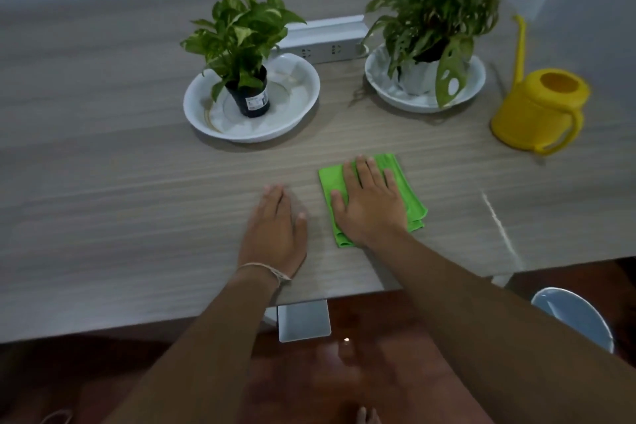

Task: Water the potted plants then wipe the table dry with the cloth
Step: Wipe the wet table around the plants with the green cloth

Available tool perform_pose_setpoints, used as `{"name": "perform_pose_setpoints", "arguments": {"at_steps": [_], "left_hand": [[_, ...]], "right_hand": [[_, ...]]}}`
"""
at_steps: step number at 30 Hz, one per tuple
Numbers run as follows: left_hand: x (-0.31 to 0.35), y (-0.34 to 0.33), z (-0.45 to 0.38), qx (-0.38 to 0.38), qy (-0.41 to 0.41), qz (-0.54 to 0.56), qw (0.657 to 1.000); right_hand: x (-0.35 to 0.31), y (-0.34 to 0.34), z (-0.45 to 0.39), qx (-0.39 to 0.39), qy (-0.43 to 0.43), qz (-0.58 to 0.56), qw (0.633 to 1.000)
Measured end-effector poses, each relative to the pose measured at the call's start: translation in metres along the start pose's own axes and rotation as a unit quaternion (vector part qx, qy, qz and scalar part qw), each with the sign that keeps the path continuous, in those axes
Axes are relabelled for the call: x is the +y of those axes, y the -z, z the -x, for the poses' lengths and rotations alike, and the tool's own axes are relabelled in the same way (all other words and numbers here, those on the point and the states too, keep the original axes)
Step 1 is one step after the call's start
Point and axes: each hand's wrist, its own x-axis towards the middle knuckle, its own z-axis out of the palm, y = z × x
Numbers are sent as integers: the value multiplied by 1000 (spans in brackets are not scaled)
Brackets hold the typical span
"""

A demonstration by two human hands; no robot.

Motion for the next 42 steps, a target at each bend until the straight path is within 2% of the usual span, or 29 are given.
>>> {"name": "perform_pose_setpoints", "arguments": {"at_steps": [3, 6, 10, 13, 19, 24, 35, 42], "left_hand": [[25, -10, 14, -21, -30, -18, 999], [43, -13, 13, -25, -26, -40, 999], [72, -14, 6, -34, -59, -23, 997], [96, -19, -12, -18, -45, 7, 999], [141, -44, -46, 0, -4, -1, 1000], [147, -67, -48, 11, 39, -95, 995], [149, -67, -52, 13, 41, -99, 994], [152, -63, -52, 5, 44, -90, 995]], "right_hand": [[16, 5, 11, -1, 7, -8, 1000], [35, 11, 17, 3, 7, -11, 1000], [62, 15, 17, 11, 0, -11, 1000], [92, 22, 6, 15, -13, -8, 1000], [151, 33, -22, 2, -37, 22, 999], [157, 34, -36, 2, -34, 15, 999], [169, 41, -73, 0, -47, 18, 999], [171, 36, -61, -9, -55, 37, 998]]}}
